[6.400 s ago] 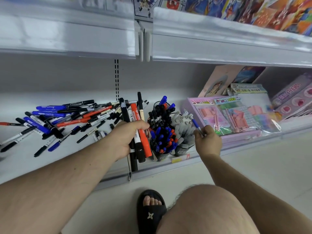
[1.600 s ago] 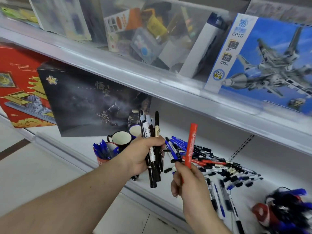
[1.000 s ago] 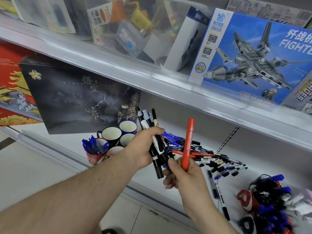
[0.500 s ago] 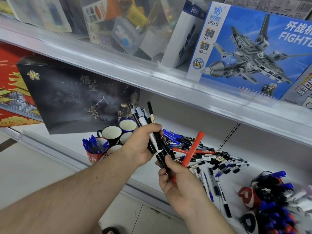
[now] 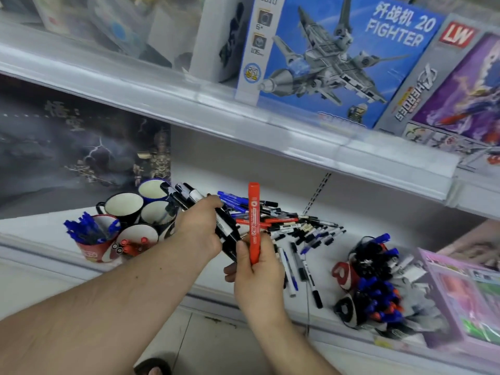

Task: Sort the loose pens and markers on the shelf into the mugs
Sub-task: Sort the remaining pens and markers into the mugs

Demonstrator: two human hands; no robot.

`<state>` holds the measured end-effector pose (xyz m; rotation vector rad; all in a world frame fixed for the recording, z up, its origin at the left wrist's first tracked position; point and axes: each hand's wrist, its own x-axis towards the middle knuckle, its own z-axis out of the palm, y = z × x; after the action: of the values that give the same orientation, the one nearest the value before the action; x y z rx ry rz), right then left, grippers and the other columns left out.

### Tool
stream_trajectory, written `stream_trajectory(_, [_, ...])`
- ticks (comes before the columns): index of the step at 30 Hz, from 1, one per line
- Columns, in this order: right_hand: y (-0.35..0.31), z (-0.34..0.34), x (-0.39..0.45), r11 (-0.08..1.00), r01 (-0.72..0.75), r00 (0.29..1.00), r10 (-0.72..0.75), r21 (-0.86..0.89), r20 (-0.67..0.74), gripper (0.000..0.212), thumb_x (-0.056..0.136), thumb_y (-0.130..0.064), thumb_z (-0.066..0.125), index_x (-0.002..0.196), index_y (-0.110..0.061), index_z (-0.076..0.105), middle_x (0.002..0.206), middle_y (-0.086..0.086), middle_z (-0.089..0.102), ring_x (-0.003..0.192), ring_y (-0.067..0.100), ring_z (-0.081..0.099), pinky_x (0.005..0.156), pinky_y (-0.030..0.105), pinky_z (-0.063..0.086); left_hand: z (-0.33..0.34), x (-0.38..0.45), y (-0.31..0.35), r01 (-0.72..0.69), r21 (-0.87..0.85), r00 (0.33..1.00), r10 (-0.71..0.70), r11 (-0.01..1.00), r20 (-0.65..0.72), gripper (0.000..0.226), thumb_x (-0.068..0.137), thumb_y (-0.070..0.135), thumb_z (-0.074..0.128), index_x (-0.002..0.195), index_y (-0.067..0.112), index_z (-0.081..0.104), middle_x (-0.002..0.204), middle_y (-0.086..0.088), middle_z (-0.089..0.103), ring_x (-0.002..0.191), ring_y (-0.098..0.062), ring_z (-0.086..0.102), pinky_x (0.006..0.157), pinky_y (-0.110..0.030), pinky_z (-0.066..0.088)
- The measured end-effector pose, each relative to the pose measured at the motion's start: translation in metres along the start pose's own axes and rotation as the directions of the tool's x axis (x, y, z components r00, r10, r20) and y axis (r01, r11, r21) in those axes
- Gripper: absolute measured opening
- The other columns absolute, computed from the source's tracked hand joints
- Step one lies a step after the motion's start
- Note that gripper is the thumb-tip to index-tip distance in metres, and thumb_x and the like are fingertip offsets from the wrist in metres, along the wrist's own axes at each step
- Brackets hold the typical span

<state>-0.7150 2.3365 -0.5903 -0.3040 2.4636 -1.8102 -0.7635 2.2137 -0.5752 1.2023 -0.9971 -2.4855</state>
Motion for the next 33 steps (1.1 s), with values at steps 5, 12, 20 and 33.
stream_trajectory(5, [0.003,-0.030,0.002,0.995,-0.095,0.992,0.097,0.024,-0.083,0.033,0.098,-0.007,0.051,0.089,-0.039,0.057,0.077,0.006,0.065,0.058,0.018,0.064,0.064,0.038,0.060,0.038,-0.001,-0.028,0.084,0.104,0.994,-0.090,0.991,0.056,0.021,0.075,0.012,0.065,0.096,0.010,0.066,0.090,-0.018,0.068,0.070,-0.032,0.066,0.060,-0.045,0.059])
stream_trajectory(12, [0.007,-0.089,-0.002,0.995,-0.094,0.977,0.084,-0.040,-0.194,0.034,0.094,-0.006,0.058,0.073,-0.032,0.061,0.063,0.007,0.058,0.055,0.021,0.057,0.060,0.038,0.055,0.084,-0.035,-0.055,0.219,0.201,0.950,-0.255,0.955,0.178,0.026,0.088,0.015,0.057,0.063,0.013,0.050,0.048,-0.007,0.054,0.052,-0.026,0.054,0.062,-0.034,0.051])
stream_trajectory(20, [0.012,-0.127,-0.008,0.985,-0.041,0.953,-0.012,-0.169,-0.302,0.028,0.092,-0.010,0.062,0.093,-0.036,0.071,0.070,0.001,0.066,0.067,0.023,0.066,0.069,0.045,0.057,0.111,-0.057,-0.072,0.238,0.213,0.932,-0.285,0.947,0.224,0.034,0.092,0.019,0.052,0.059,0.014,0.043,0.052,-0.005,0.051,0.046,-0.022,0.050,0.054,-0.028,0.043])
stream_trajectory(33, [0.014,-0.182,-0.028,0.981,-0.140,0.930,0.177,0.135,-0.324,0.024,0.094,0.003,0.057,0.097,-0.017,0.070,0.062,0.007,0.063,0.051,0.019,0.059,0.052,0.032,0.054,0.101,-0.029,-0.059,0.201,0.234,0.936,-0.257,0.951,0.242,0.016,0.095,0.015,0.055,0.081,0.011,0.050,0.075,-0.009,0.050,0.064,-0.024,0.051,0.062,-0.037,0.048])
